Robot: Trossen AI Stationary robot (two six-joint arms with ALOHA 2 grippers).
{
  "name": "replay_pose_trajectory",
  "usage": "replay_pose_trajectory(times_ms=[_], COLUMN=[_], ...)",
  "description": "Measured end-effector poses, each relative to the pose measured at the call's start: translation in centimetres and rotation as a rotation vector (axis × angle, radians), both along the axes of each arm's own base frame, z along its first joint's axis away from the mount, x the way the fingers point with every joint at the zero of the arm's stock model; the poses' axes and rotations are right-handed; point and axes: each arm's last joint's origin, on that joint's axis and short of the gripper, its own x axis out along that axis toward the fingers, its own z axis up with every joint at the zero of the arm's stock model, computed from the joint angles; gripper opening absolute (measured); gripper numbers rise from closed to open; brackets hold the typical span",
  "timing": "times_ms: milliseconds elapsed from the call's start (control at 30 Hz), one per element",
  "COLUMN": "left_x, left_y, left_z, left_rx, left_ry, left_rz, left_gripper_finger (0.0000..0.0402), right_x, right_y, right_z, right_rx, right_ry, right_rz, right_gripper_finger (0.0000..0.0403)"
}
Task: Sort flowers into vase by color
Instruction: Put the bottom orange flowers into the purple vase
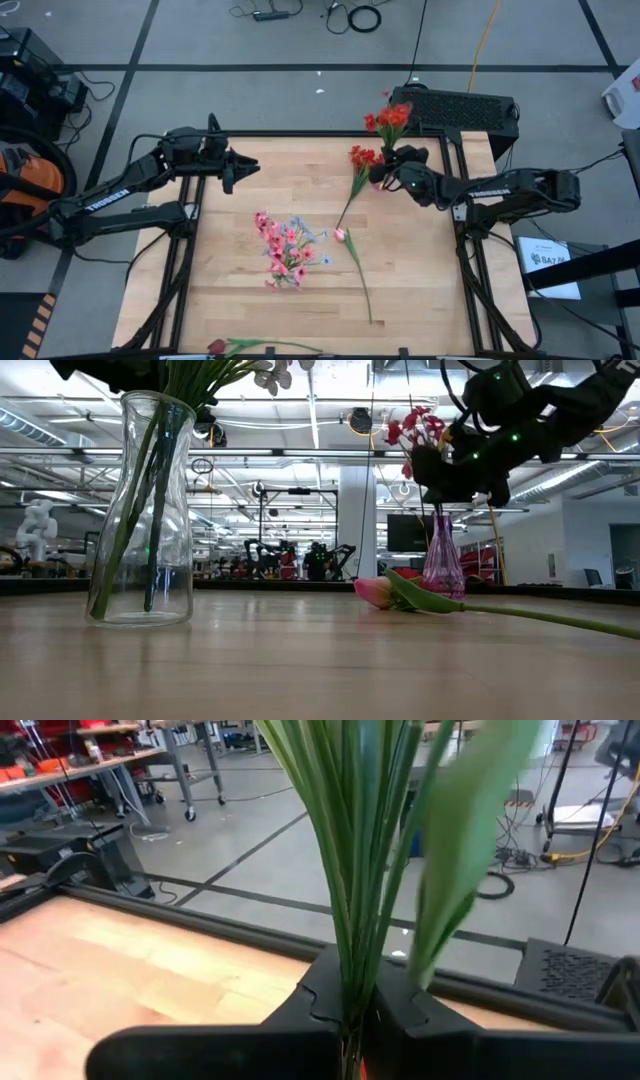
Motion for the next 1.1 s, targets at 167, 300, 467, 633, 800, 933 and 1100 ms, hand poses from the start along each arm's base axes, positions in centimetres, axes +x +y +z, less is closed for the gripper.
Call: replay_pose_trajectory(times_ms=[167, 300, 467, 633, 800, 933, 1100], left_x=[0.0, 0.0, 0.0, 0.0, 0.0, 0.0, 0.0], left_y=[0.0, 0.0, 0.0, 0.0, 0.0, 0.0, 0.0], left_z=[0.0, 0.0, 0.0, 0.0, 0.0, 0.0, 0.0], left_rx=[0.0, 0.0, 0.0, 0.0, -0.002, -0.002, -0.002], left_ry=[0.001, 0.0, 0.0, 0.0, 0.0, 0.0, 0.001], left_rz=[0.001, 0.001, 0.001, 0.001, 0.002, 0.002, 0.002], left_gripper_finger=[0.0148, 0.0148, 0.0148, 0.0148, 0.0148, 0.0148, 0.0148], right_x=[-0.4, -0.4, -0.3, -0.3, -0.3, -0.5, -1.1], right_y=[0.3, 0.3, 0.4, 0.4, 0.5, 0.7, 1.4], right_z=[-0.9, -0.9, -1.0, -1.0, -0.8, -0.2, 1.5], right_rx=[0.004, -0.009, -0.002, 0.007, 0.009, -0.006, -0.06], right_ry=[0.004, 0.045, 0.058, 0.057, 0.049, 0.027, -0.004], right_rz=[0.01, 0.033, 0.078, 0.107, 0.128, 0.139, 0.17], right_gripper_finger=[0.0006, 0.0024, 0.0058, 0.01, 0.0132, 0.0146, 0.015])
